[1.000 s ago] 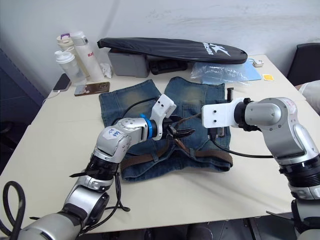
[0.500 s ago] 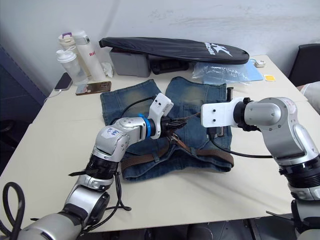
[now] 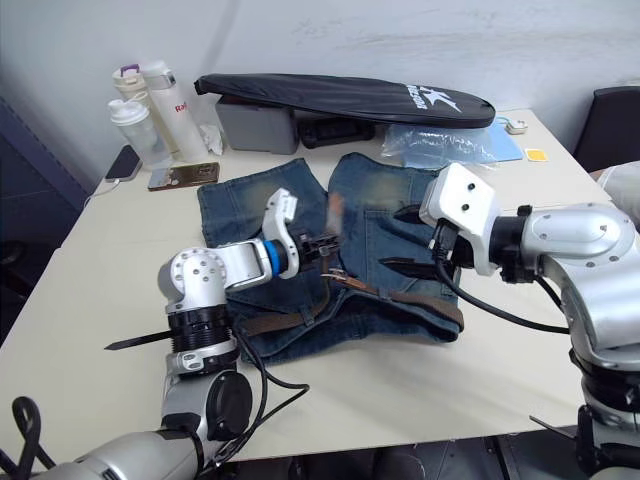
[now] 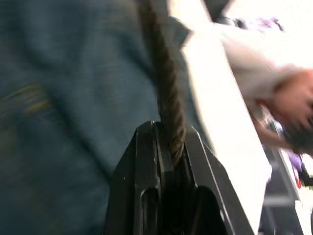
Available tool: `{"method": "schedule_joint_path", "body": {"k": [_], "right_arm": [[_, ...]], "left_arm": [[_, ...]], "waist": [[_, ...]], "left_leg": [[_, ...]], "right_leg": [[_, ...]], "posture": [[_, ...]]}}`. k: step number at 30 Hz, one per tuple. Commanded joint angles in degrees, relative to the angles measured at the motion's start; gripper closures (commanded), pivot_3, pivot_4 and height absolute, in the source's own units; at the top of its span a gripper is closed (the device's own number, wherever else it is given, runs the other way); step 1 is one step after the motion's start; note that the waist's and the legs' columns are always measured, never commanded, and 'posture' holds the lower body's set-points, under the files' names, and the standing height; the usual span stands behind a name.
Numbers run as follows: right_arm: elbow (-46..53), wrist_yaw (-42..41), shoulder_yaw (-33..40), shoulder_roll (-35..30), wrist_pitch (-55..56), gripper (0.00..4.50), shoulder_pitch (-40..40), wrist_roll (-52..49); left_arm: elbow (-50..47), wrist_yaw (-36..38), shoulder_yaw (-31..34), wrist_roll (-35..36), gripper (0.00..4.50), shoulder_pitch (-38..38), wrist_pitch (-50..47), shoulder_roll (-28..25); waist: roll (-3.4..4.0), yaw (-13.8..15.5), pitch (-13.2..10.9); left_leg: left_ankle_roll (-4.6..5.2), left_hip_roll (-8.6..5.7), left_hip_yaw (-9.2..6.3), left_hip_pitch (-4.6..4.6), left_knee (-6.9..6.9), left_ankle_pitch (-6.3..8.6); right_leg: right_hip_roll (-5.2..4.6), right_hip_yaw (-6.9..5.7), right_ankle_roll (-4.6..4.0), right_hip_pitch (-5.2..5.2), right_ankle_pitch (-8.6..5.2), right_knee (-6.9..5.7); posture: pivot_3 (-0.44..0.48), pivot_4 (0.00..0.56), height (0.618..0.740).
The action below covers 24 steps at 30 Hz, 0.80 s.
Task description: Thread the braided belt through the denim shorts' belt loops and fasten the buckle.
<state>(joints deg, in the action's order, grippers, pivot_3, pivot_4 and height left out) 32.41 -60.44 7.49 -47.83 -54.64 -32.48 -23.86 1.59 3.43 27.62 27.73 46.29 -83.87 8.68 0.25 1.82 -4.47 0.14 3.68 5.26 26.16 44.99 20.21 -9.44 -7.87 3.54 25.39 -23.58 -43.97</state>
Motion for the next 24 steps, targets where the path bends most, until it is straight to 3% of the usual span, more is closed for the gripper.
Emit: {"method": "schedule_joint_path", "body": {"k": [1,4,7,9,10,14,19,24], "right_arm": [[3.3,3.8,2.6,2.1,-5.3,0.63,1.2,-6.1],[1.8,7.9,0.8,5.5,-5.1,0.63,3.5,-6.6],[-0.5,11.3,-0.6,8.5,-5.6,1.37,3.6,-7.1],[-2.4,12.4,-2.7,9.8,-5.1,2.45,3.7,-7.0],[-3.6,13.0,-4.0,10.7,-4.6,2.61,3.7,-6.7],[-8.7,14.0,-9.5,12.0,-0.8,4.39,1.9,-4.0],[-14.2,13.8,-14.1,15.1,3.1,4.46,-1.8,-2.3],[-18.7,13.8,-17.1,18.3,6.7,4.46,-3.4,-0.7]], "left_arm": [[-4.3,-4.3,6.6,2.5,4.5,-0.8,-4.0,9.7],[-6.5,-7.8,13.7,3.7,4.5,0.2,-6.3,13.3],[-7.6,-10.1,18.1,4.8,4.5,1.7,-7.9,15.1],[-7.8,-11.5,21.1,6.0,4.5,2.9,-8.5,16.2],[-7.6,-12.3,23.1,7.2,4.5,3.6,-8.6,16.9],[-6.5,-14.9,25.7,10.2,4.5,4.5,-8.6,17.2],[-5.7,-17.7,26.6,14.3,4.5,4.3,-8.6,17.9],[-4.0,-19.5,23.3,19.1,4.5,2.9,-8.6,16.8]], "waist": [[-0.02,0.0,0.0],[-0.04,-0.1,0.0],[-0.04,-0.2,0.0],[-0.04,-0.2,0.0],[-0.03,-0.2,0.0],[-0.04,-0.4,0.0],[-0.03,-0.5,0.0],[-0.01,-0.4,0.0]], "left_leg": [[0.0,0.01,0.0,-0.02,-0.01,0.0],[-0.02,0.03,0.01,-0.14,-0.05,0.0],[-0.05,0.03,0.02,-0.12,-0.09,0.0],[-0.09,0.01,0.03,-0.17,-0.07,0.0],[-0.1,0.01,0.04,-0.2,-0.08,-0.01],[-0.28,0.01,0.04,-0.2,-0.13,0.09],[-0.32,-0.01,0.05,-0.21,-0.11,0.09],[-0.5,0.0,0.05,-0.19,-0.11,0.11]], "right_leg": [[0.02,-0.01,0.0,0.01,0.0,0.0],[0.11,-0.05,0.01,0.04,0.0,0.01],[0.07,-0.04,0.07,0.04,0.04,0.01],[0.12,-0.06,0.15,0.08,0.08,0.0],[0.12,-0.08,0.15,0.08,0.08,0.01],[0.14,-0.09,0.27,0.09,0.15,0.03],[0.12,-0.07,0.53,0.11,0.29,0.02],[0.14,-0.08,0.57,0.12,0.31,-0.02]], "posture": [[0.0,0.15,0.622],[0.0,0.15,0.622],[0.0,0.15,0.622],[0.0,0.15,0.622],[0.0,0.15,0.622],[0.0,0.15,0.622],[0.0,0.15,0.622],[0.0,0.15,0.622]]}}
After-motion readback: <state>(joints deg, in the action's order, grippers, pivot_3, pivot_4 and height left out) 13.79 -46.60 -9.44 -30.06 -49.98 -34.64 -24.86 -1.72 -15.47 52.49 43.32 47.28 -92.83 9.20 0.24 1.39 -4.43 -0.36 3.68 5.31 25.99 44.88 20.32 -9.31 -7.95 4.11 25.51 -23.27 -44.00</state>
